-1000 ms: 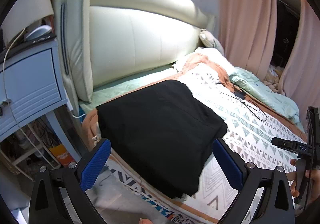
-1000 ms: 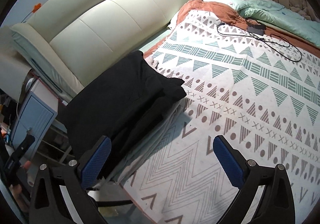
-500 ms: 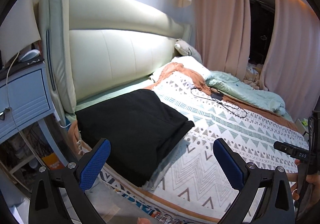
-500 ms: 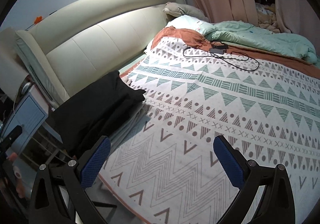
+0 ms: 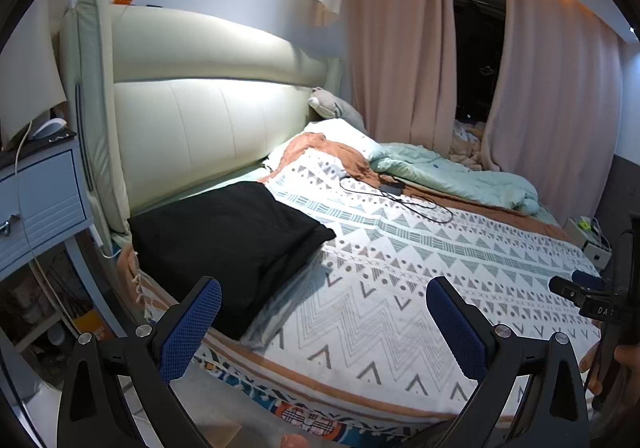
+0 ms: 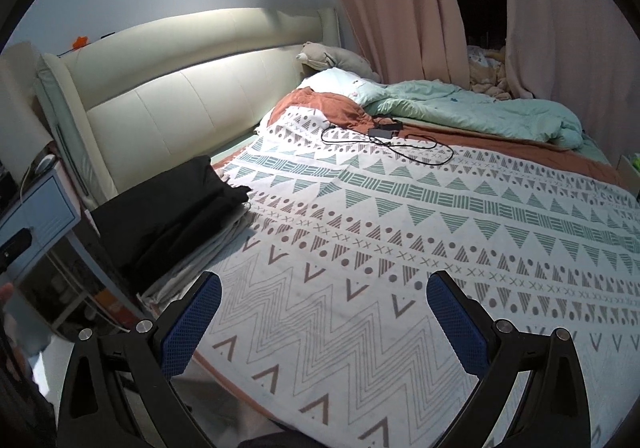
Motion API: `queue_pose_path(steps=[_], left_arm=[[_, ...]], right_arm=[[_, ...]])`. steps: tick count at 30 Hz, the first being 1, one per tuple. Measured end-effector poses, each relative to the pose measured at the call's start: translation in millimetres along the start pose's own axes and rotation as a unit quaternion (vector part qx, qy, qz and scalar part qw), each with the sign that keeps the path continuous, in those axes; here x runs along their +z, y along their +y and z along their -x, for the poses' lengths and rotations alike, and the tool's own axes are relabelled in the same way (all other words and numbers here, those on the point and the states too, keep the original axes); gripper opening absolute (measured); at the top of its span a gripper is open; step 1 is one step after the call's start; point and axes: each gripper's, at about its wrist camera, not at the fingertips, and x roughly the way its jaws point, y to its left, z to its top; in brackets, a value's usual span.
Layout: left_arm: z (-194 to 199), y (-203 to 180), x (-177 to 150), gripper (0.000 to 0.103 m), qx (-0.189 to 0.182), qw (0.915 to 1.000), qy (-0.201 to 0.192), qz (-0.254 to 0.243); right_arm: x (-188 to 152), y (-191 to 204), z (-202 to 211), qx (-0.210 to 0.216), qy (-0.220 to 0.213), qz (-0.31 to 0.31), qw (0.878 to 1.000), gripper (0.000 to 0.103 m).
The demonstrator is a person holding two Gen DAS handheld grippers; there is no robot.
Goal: Fold large clothes
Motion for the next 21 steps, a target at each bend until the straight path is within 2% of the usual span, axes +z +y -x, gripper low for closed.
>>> queue_pose_path(steps=[6, 21], left_arm=[[26.1, -13.5, -21.3, 0.102, -0.008, 0.9999, -0.007, -0.013], [77.9, -32.5, -77.1, 0.102, -0.027, 0.9979, -0.004, -0.058]], right_arm=[[-27.3, -3.6, 37.4, -0.021, -0.024, 0.006, 0.999, 0.103], [-112.0, -3.5, 118.7, -0.01, -0.063, -0.047, 0.997, 0.103]])
